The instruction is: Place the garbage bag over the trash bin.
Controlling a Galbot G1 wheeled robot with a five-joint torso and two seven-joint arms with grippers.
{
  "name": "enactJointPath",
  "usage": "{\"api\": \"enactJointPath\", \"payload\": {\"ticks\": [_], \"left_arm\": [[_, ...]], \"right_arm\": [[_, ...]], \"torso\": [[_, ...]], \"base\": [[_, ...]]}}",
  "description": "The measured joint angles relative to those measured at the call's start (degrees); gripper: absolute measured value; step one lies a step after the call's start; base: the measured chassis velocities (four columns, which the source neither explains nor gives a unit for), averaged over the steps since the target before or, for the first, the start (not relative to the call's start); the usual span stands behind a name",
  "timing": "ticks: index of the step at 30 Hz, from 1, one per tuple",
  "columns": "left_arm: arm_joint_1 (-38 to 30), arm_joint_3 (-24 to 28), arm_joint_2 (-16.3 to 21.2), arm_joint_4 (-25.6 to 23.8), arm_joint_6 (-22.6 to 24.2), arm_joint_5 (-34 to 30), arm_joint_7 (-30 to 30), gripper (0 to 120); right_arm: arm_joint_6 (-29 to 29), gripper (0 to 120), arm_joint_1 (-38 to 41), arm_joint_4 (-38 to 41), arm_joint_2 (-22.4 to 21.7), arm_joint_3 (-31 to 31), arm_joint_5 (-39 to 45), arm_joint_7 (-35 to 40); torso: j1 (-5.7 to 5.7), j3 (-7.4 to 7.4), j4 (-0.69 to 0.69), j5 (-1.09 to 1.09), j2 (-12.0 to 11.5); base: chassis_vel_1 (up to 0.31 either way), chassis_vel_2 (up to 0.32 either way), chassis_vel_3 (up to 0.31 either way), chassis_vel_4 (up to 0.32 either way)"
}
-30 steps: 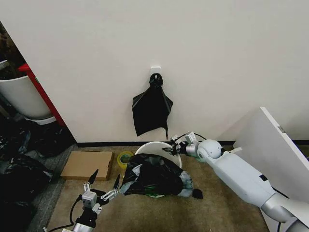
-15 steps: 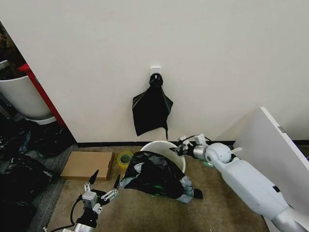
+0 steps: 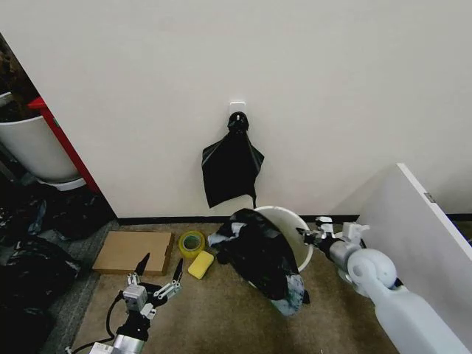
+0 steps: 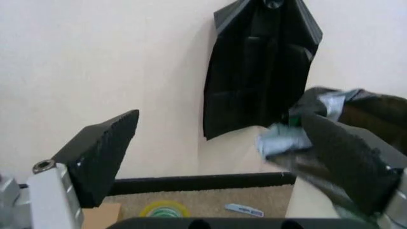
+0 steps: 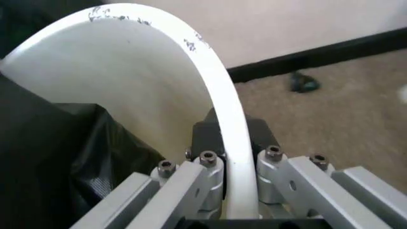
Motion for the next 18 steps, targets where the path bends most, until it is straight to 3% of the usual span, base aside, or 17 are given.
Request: {"api": "enactJointPath", "payload": {"ticks": [4,5,9,18], "left_arm": [[0.13,0.19,-0.35,-0.94,0.69,-0.01,-0.78,100],[0.21,0.22,-0.55,-1.08,0.74,-0.01,-1.01,100],[0.39,0.54,-0.77,-1.10,0.70,0.03,-1.18,100],[0.54,0.65,-0.73,-1.02,0.46,0.08,-1.33,100]], "right_arm": [[1.26,1,-4.49,6.72,3.63,2.60,2.65,11.22],[3.13,1,-6.67,9.45,5.88,2.18,2.05,15.86],[6.45,1,-10.14,12.61,10.12,-1.12,-2.41,22.49],[15.21,1,-12.63,9.30,15.09,-6.07,-12.03,24.08]], "torso": [[0.00,0.00,0.01,-0.03,0.01],[0.00,0.00,0.01,-0.02,0.01],[0.00,0.00,0.02,-0.02,0.01],[0.00,0.00,0.01,-0.02,0.01]], "base": [[0.000,0.000,0.000,0.000],[0.000,0.000,0.000,0.000],[0.000,0.000,0.000,0.000],[0.000,0.000,0.000,0.000]]}}
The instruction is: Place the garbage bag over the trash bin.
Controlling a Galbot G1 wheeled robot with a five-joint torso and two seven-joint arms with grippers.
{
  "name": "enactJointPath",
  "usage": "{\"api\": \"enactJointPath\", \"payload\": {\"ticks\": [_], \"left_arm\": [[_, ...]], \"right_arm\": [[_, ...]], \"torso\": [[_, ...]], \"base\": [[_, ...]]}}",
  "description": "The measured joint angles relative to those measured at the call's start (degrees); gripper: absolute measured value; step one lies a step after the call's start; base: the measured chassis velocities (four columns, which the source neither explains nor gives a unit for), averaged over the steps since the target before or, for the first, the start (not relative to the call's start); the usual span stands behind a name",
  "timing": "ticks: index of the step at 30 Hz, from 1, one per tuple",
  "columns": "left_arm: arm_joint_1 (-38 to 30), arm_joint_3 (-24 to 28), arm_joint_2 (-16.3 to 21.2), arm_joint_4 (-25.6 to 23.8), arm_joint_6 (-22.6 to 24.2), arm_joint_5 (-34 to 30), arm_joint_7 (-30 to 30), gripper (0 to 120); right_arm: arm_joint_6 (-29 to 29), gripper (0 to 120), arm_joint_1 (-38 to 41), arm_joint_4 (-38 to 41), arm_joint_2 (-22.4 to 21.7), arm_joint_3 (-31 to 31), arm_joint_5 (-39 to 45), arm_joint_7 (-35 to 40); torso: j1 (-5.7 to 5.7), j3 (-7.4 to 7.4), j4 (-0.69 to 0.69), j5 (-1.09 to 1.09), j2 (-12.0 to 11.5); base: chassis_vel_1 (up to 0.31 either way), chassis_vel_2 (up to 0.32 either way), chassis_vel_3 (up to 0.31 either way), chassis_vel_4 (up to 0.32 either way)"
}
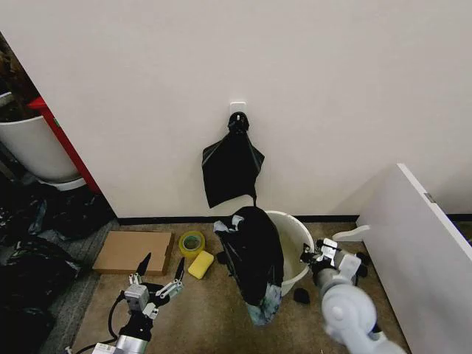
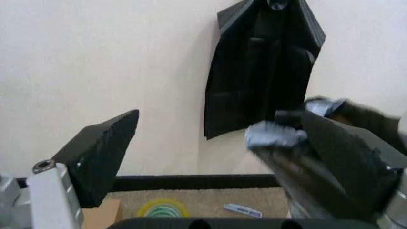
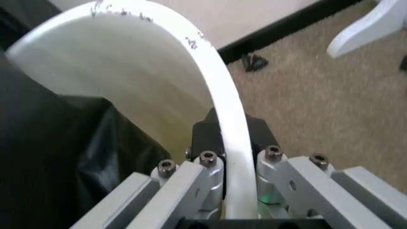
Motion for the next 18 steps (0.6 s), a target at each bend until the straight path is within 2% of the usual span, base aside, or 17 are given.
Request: {"api": "enactJointPath", "payload": {"ticks": [2,7,18], "left_arm": [[0.12,0.00,-0.04,0.07,-0.04,0.03,-0.03,100],[0.24,-0.17,-0.24,0.07,-0.08,0.05,-0.07,100],[0.11,0.24,-0.69,0.67,-0.23,0.12,-0.19,100]], "right_arm": [[1.88,1,-0.17,-1.44,1.70,-1.50,-1.38,-0.89],[2.28,1,0.10,-3.64,3.97,-4.09,-2.97,-0.92],[2.41,1,0.37,-5.26,4.93,-5.18,-3.76,-0.15]], "torso": [[0.00,0.00,0.00,0.00,0.00],[0.00,0.00,0.01,0.00,0.00],[0.00,0.00,0.00,-0.01,0.00]], "base": [[0.000,0.000,0.000,0.000],[0.000,0.000,0.000,0.000],[0.000,0.000,0.000,0.000]]}}
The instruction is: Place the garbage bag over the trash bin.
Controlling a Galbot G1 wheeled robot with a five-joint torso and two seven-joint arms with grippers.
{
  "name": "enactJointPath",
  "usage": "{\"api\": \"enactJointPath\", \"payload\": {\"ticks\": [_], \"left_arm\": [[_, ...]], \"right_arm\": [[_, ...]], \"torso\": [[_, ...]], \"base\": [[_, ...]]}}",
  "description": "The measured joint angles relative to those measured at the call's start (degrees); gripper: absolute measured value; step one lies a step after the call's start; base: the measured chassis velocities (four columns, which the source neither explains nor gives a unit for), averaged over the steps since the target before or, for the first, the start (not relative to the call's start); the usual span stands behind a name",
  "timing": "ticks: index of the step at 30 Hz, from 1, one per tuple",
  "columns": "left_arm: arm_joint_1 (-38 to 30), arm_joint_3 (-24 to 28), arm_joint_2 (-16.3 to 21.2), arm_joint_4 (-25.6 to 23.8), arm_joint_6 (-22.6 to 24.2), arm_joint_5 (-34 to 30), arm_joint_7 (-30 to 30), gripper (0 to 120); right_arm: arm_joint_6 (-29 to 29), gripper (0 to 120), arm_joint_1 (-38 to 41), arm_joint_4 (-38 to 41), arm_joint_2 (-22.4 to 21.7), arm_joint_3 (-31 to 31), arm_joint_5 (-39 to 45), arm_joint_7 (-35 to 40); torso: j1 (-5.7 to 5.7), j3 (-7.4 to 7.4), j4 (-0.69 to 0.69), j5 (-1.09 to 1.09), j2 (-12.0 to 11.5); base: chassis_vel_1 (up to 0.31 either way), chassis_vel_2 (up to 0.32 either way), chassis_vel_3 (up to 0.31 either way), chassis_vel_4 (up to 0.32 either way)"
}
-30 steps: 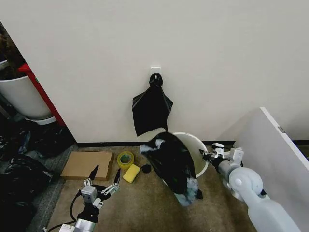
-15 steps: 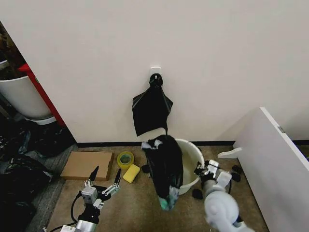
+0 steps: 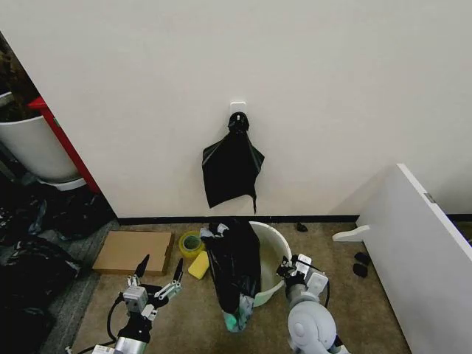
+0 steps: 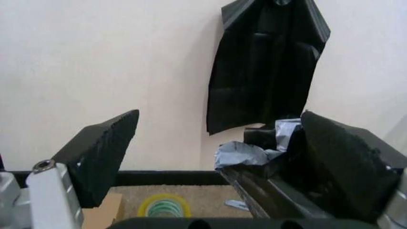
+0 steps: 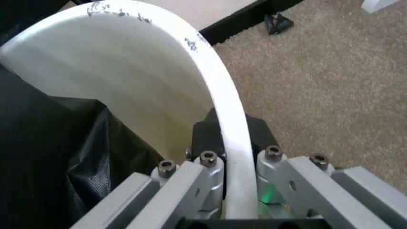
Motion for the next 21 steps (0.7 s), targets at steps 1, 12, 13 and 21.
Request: {"api": "enactJointPath", "payload": {"ticks": [1,12,13,21], "left_arm": [[-0.03,0.17,-0.03,0.00,0.00,0.01,0.00,100],[-0.04,0.87,-0.36,-0.20,0.01,0.07,-0.01,100],[-0.06,0.89,-0.35,-0.23,0.02,0.07,-0.01,100],[-0.08,0.95,-0.31,-0.66,0.11,0.11,-0.16,100]], "right_arm": [[0.02,1,-0.01,-0.19,0.09,0.09,-0.32,-0.06],[-0.66,34,-2.25,3.99,-2.18,1.83,-4.19,-1.27],[-0.78,37,-2.46,4.43,-2.48,2.07,-4.69,-1.28],[-1.78,62,-6.94,12.34,-6.76,5.03,-15.29,-5.36]], "torso": [[0.00,0.00,0.00,0.00,0.00],[0.01,0.01,0.01,0.02,-0.01],[0.01,0.01,0.01,0.02,-0.01],[0.01,0.01,0.00,0.03,-0.01]], "base": [[0.000,0.000,0.000,0.000],[0.000,0.000,0.000,0.000],[0.000,0.000,0.000,0.000],[0.000,0.000,0.000,0.000]]}}
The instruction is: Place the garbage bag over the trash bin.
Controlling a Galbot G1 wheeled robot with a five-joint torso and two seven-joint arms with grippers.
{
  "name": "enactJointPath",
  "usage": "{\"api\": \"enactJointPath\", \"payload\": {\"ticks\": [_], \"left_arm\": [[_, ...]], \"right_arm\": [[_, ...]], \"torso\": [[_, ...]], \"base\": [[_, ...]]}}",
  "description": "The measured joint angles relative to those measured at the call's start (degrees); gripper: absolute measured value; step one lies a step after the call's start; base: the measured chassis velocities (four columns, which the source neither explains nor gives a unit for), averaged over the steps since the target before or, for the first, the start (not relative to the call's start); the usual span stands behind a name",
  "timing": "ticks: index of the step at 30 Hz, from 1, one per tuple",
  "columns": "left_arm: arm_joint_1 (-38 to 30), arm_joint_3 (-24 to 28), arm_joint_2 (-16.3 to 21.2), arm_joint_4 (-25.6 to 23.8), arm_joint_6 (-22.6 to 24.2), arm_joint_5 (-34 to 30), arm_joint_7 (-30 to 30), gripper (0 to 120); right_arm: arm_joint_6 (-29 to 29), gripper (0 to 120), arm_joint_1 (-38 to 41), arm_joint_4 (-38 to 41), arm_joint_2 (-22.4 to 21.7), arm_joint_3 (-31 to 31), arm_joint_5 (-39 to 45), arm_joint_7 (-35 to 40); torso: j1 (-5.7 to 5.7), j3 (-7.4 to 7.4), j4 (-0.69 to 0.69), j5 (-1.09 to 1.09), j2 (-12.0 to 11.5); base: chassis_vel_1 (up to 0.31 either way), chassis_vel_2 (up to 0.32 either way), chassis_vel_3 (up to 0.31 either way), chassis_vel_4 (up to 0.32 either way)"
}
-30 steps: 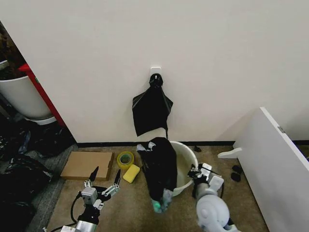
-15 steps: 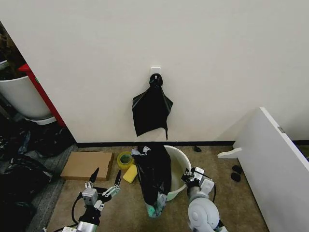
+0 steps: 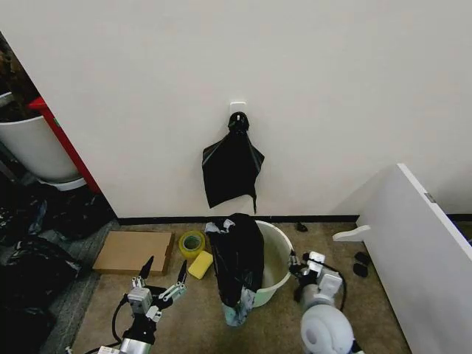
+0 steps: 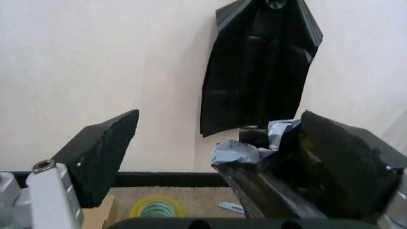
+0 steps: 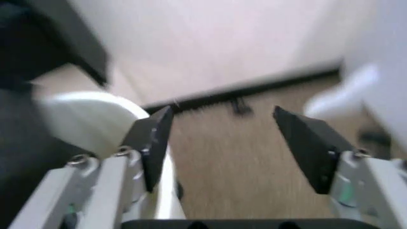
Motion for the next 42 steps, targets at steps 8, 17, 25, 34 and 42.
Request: {"api": "enactJointPath", "payload": {"ticks": [8,17,25,34,42], "left_arm": [[-0.09,0.50,0.10,0.34,0.17,0.17,-0.02,100],[-0.37,1.21,-0.31,0.05,1.23,0.62,-0.02,100],[-0.59,1.39,-0.55,0.46,1.30,0.39,-0.05,100],[-0.85,1.87,-0.41,0.91,1.13,0.05,-0.09,100],[-0.98,2.03,-0.29,1.14,1.01,-0.09,-0.10,100]], "right_arm": [[-7.38,89,-2.04,11.19,-5.91,-3.32,-7.62,-16.19],[-17.39,100,12.15,0.93,-1.14,-20.88,-14.04,-12.14],[-16.82,94,14.74,-6.03,4.00,-24.38,-23.15,-7.49],[-15.73,61,13.99,-8.38,5.23,-25.31,-27.36,-7.37],[-15.27,32,14.13,-9.08,5.28,-24.97,-28.24,-7.11]], "torso": [[0.00,0.00,0.00,-0.02,0.00],[0.00,0.00,0.02,-0.02,0.00],[0.00,0.00,0.01,-0.02,0.00],[0.00,0.00,0.00,-0.02,0.00],[0.00,0.00,0.01,-0.01,0.00]], "base": [[0.000,0.000,0.000,0.000],[0.000,0.000,0.000,0.000],[0.000,0.000,0.000,0.000],[0.000,0.000,0.000,0.000],[0.000,0.000,0.000,0.000]]}}
